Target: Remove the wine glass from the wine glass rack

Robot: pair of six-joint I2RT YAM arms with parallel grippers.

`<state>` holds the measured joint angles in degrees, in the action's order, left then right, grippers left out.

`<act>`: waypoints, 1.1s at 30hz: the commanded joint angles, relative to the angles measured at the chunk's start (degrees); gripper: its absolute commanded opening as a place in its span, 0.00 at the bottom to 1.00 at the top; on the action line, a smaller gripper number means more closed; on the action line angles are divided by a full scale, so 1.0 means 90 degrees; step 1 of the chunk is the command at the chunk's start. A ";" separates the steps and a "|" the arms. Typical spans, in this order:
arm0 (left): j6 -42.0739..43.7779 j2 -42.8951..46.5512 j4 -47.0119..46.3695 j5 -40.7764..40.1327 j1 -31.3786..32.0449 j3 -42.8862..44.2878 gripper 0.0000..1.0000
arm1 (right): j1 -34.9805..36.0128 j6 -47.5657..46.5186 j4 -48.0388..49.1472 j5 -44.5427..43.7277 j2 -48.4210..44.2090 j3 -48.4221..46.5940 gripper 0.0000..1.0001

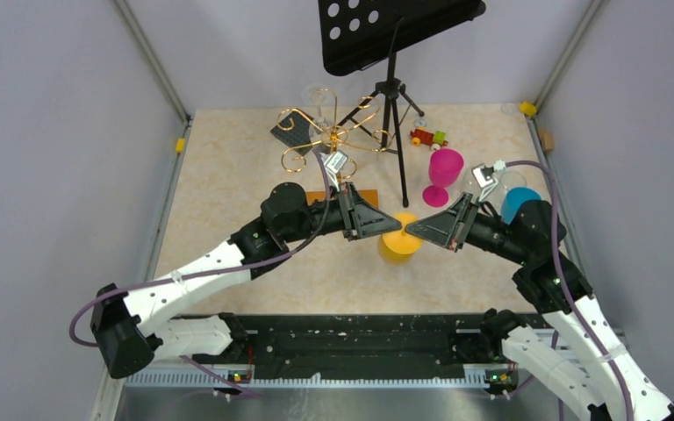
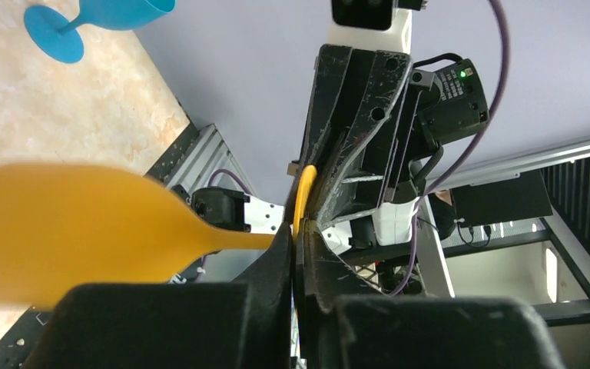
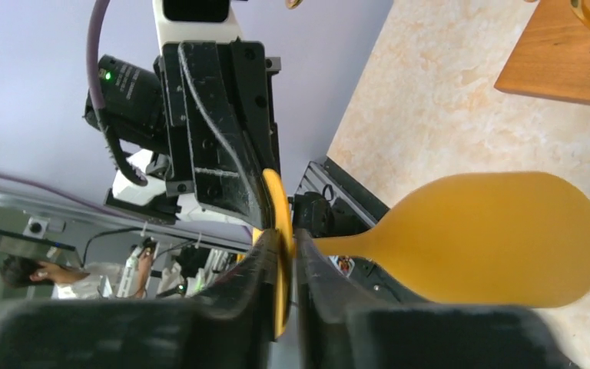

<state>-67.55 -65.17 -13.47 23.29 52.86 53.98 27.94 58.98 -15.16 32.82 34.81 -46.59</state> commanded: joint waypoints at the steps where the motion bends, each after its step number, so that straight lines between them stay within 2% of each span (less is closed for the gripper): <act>1: 0.0198 0.0049 -0.0463 0.0586 0.0093 0.0254 0.00 | -0.0019 -0.0458 0.0062 -0.0632 0.0026 -0.0165 0.24; 3: 0.0210 0.0088 -0.0559 0.0570 0.0093 0.0261 0.00 | -0.0019 -0.0522 0.0343 -0.0805 -0.0262 -0.0017 0.45; 5: 0.0218 0.0127 -0.0639 0.0541 0.0093 0.0316 0.00 | -0.0019 -0.0636 0.0470 -0.1249 -0.0595 0.0048 0.62; 8: 0.0172 0.0173 -0.0641 0.0462 0.0093 0.0487 0.00 | -0.0019 -0.0851 0.0397 -0.1766 -0.0935 -0.0080 0.73; 12: 0.0002 0.0279 -0.0731 0.0048 0.0093 0.0652 0.00 | -0.0019 -0.0806 0.0399 -0.2584 -0.1432 -0.0094 0.76; 16: 0.0146 0.0323 -0.0778 -0.1030 0.0093 0.0892 0.00 | -0.0019 -0.0600 0.0771 -0.3321 -0.2145 0.0347 0.78; 22: -0.0051 0.0086 -0.1231 -0.1675 0.0053 0.1189 0.00 | -0.0019 -0.0631 0.1365 -0.3453 -0.2350 0.0623 0.82; 25: -0.0286 -0.0095 -0.1396 -0.1358 -0.0237 0.1444 0.00 | -0.0019 -0.0595 0.1976 -0.3192 -0.2055 0.0773 0.83; 29: -0.1171 -0.0237 -0.2260 -0.0584 -0.0928 0.1300 0.00 | -0.0019 -0.0602 0.2683 -0.2815 -0.1434 0.0909 0.83; 33: -0.1914 -0.0351 -0.2870 -0.0063 -0.1141 0.1211 0.00 | -0.0020 -0.0566 0.3561 -0.2517 -0.0960 0.1007 0.83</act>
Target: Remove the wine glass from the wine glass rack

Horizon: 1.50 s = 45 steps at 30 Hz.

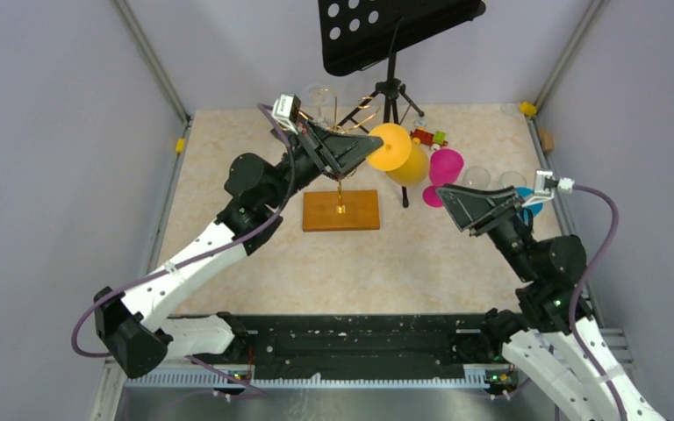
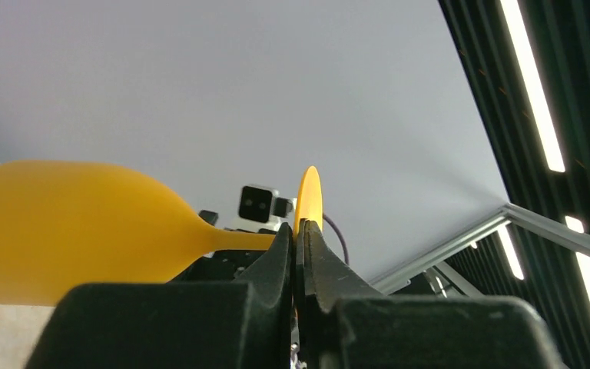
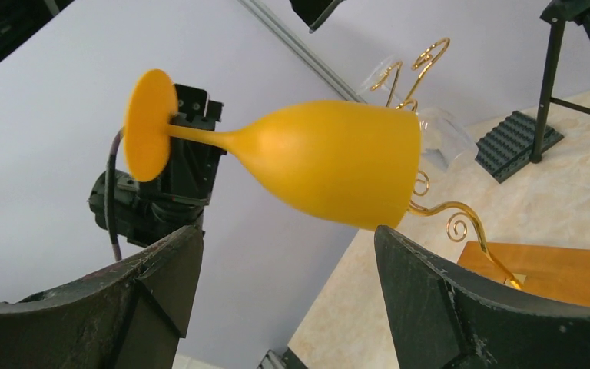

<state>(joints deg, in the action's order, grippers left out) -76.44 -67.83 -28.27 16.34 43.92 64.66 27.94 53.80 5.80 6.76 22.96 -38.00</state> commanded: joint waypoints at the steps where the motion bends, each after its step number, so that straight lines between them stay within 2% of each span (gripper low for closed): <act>1: -0.1130 -0.0079 -0.1413 0.0796 -0.0187 -0.0031 0.00 | -0.0019 0.0016 0.1392 0.0443 0.0444 0.0064 0.83; 5: -0.1907 -0.0119 -0.2328 0.0939 -0.0309 -0.0283 0.00 | -0.0019 0.0119 0.1986 0.0678 0.0737 0.0130 0.83; 13: -0.2596 0.0010 -0.3451 0.0890 -0.0313 -0.0599 0.00 | -0.0019 -0.0407 0.1892 0.1205 0.0679 -0.0205 0.82; 18: -0.2534 0.0245 -0.3347 0.0869 -0.0307 -0.0643 0.00 | -0.0019 -0.0604 0.1953 0.1317 0.0635 -0.0310 0.81; 21: -0.2597 0.0333 -0.3346 0.0919 -0.0310 -0.0667 0.00 | -0.0018 -0.0662 0.2901 0.2005 0.0725 -0.0285 0.78; 23: -0.2700 0.0363 -0.3428 0.0921 -0.0310 -0.0713 0.00 | -0.0019 -0.0629 0.3632 0.2668 0.0897 -0.0352 0.73; 27: -0.2892 0.0393 -0.3705 0.0946 -0.0309 -0.0785 0.00 | -0.0019 -0.0521 0.4346 0.3466 0.1166 -0.0603 0.59; 33: -0.2679 0.0469 -0.3786 0.0977 -0.0310 -0.0961 0.00 | -0.0019 -0.0466 0.5228 0.4035 0.1324 -0.0714 0.37; 42: -0.3063 0.0095 -0.4318 0.1264 -0.0299 -0.1022 0.00 | -0.0019 -0.0221 0.6366 0.4568 0.1985 -0.1041 0.15; 45: -0.3067 0.0036 -0.4368 0.1320 -0.0293 -0.0997 0.00 | -0.0019 0.0098 0.7031 0.4672 0.2237 -0.1070 0.03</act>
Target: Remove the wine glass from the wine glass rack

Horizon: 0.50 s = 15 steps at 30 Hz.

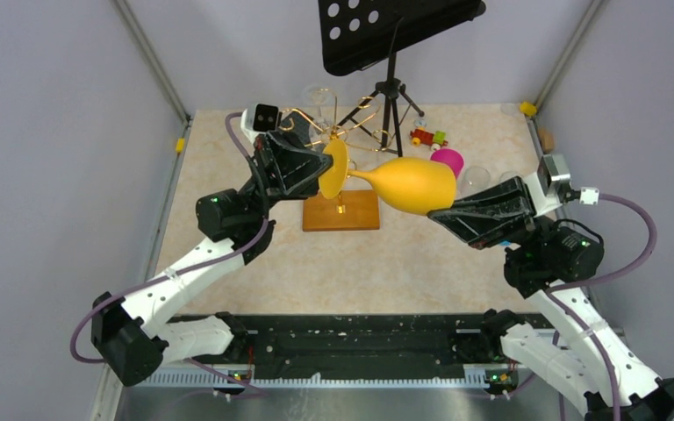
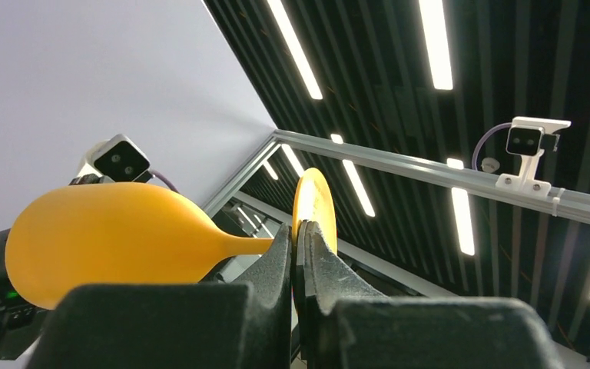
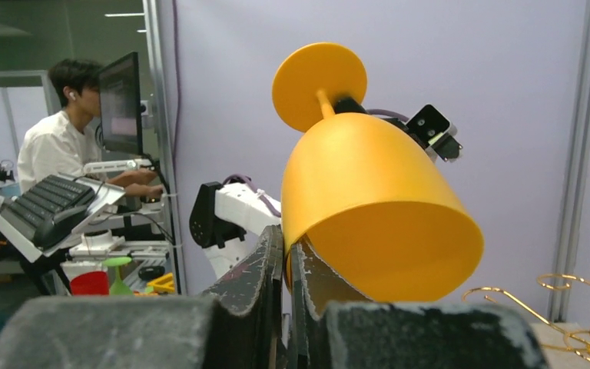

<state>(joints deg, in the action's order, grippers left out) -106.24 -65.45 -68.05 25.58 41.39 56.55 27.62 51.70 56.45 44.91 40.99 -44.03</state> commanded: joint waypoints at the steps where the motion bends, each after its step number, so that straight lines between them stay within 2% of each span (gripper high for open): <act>1: 0.0264 -0.0244 0.0100 0.0340 -0.0003 -0.0076 0.00 | 0.0017 0.0391 0.1520 0.0453 0.0294 -0.0400 0.00; 6: 0.0589 -0.0149 0.0306 0.0367 -0.0018 -0.0058 0.02 | 0.0017 0.0338 0.1380 0.0435 0.0339 -0.0435 0.00; 9: 0.0957 0.0038 0.0404 0.0153 -0.0017 -0.0199 0.39 | 0.0017 -0.0057 0.0750 -0.0003 0.0087 -0.0371 0.00; 12: 0.1561 0.0316 0.0914 -0.0019 -0.0032 -0.0305 0.68 | 0.0017 -0.0485 -0.0129 -0.0689 -0.0372 -0.0380 0.00; 15: 0.2090 0.0617 0.1528 -0.0197 -0.0043 -0.0404 0.80 | 0.0017 -0.0835 -0.1410 -0.1420 -0.0761 -0.0643 0.00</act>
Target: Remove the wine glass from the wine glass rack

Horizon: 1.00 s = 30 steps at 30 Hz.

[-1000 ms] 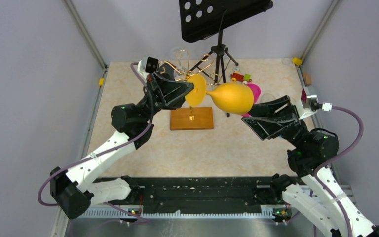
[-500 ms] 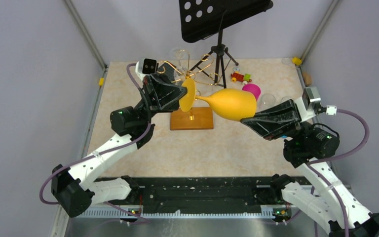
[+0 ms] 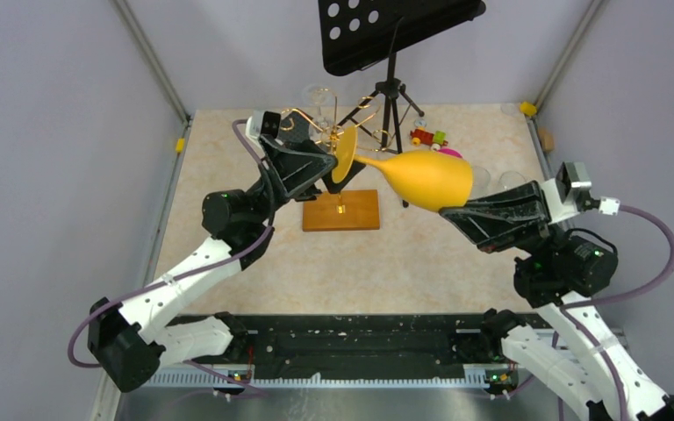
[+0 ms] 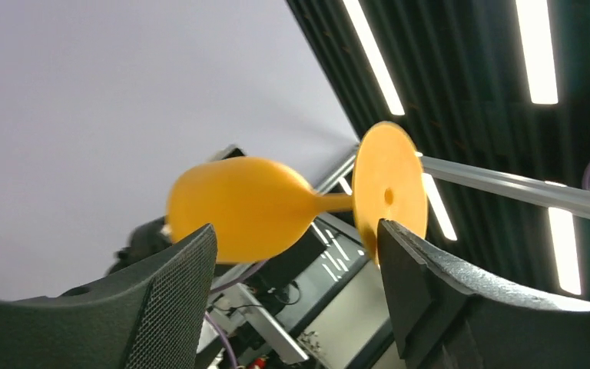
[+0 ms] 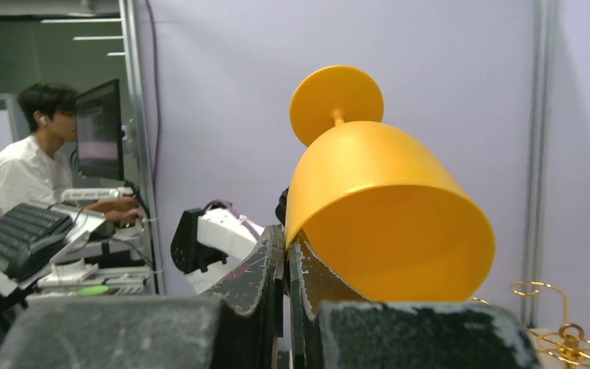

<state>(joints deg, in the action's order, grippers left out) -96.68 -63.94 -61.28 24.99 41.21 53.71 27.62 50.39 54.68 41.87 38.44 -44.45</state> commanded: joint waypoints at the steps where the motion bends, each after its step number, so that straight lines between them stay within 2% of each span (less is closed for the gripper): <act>1: 0.1164 0.0542 0.0898 -0.0184 -0.0035 -0.0127 0.82 | 0.0017 -0.0848 -0.1698 -0.1277 -0.0562 -0.0738 0.00; 8: 0.2103 0.1274 0.2254 -0.0772 -0.0103 -0.0218 0.85 | 0.0017 -0.1973 -0.6711 -0.3808 -0.0639 -0.2592 0.00; 11: 0.2690 0.1543 0.3086 -0.1001 -0.0115 -0.0043 0.85 | 0.0018 -0.2309 -0.8320 -0.4589 -0.0397 -0.3236 0.00; 14: 0.3324 0.1724 0.3846 -0.1204 -0.0111 0.0184 0.85 | 0.0017 -0.2934 -0.9527 -0.4773 -0.0118 -0.3717 0.00; 22: 0.5396 0.1677 0.6119 -0.1216 -0.0116 0.1251 0.85 | 0.0017 -0.4001 -1.2056 -0.5345 0.0946 -0.4785 0.00; 27: 0.5874 0.1696 0.7047 -0.1599 -0.0112 0.1444 0.85 | 0.0018 -0.3980 -1.2710 -0.6031 0.1197 -0.4651 0.00; 30: 0.6168 0.1828 0.7199 -0.1627 -0.0116 0.1482 0.85 | 0.0017 -0.4122 -1.2819 -0.5908 0.1252 -0.4335 0.00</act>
<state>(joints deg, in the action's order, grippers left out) -47.79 -48.73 -2.68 12.25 40.40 65.12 27.62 16.05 -56.27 -8.60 50.57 -84.82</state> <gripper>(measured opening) 0.853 0.019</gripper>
